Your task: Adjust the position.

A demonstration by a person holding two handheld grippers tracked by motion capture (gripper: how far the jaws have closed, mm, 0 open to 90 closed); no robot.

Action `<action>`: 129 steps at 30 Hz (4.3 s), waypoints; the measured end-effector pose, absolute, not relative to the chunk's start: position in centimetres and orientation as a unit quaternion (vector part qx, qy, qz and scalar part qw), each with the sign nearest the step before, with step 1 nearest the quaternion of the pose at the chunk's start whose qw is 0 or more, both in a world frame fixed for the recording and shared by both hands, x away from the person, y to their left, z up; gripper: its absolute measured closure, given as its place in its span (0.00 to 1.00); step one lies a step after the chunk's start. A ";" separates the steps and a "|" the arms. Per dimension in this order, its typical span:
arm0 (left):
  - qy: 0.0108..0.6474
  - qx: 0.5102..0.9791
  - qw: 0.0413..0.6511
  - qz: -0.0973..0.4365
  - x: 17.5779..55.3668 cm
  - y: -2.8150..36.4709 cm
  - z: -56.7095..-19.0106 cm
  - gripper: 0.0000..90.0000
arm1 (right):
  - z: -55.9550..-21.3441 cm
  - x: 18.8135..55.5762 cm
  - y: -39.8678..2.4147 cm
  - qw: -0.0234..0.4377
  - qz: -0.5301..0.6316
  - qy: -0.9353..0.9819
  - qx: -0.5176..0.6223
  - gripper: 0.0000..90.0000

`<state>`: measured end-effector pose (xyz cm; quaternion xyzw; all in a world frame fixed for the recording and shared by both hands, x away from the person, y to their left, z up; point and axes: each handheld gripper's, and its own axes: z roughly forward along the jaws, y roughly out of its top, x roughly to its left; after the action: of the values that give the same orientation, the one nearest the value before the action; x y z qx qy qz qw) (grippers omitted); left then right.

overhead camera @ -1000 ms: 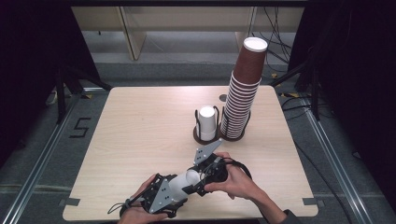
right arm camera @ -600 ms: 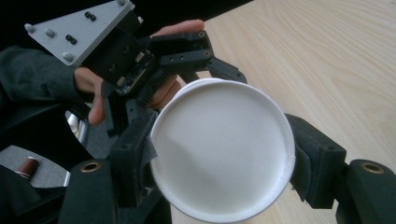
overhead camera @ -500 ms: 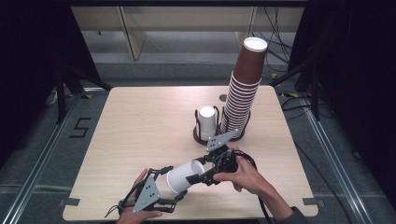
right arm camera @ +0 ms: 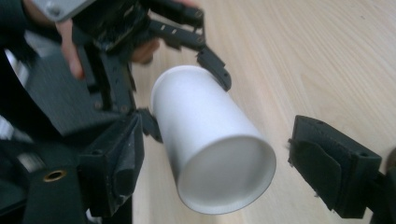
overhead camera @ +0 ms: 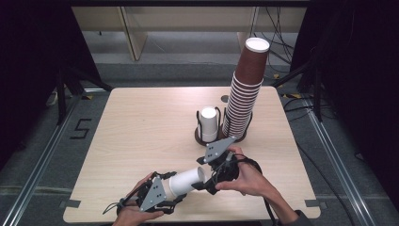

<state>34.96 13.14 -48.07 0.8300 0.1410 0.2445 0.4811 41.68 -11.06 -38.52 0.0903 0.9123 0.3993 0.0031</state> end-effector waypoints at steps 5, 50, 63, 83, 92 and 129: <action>0.135 0.849 0.454 0.235 34.5 12.6 -47.6 0.29 | -38.7 40.3 -9.8 0.050 0.337 0.940 0.032 0.21; 0.151 0.751 0.627 0.141 35.0 14.1 -46.7 0.16 | -40.1 41.1 -11.3 -0.011 0.383 0.922 -0.049 0.37; 0.130 0.760 0.622 0.138 35.0 13.9 -46.7 0.26 | -41.2 41.4 -10.9 -0.036 0.385 0.921 -0.044 0.37; 0.146 0.847 0.486 0.161 33.9 12.9 -44.6 0.31 | -41.1 38.9 -8.7 0.108 0.259 0.958 -0.065 0.22; 0.167 0.825 0.520 0.149 33.7 12.8 -44.6 0.25 | -41.9 39.0 -8.4 0.087 0.262 0.956 -0.098 0.38; 0.255 0.752 0.589 0.147 35.2 15.0 -44.2 0.28 | -43.4 41.8 -14.0 -0.013 0.418 0.906 0.068 0.18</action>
<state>35.19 15.00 -44.20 0.7524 0.2550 0.1467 0.5893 41.81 -13.97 -43.38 0.0676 0.9059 0.4179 -0.0133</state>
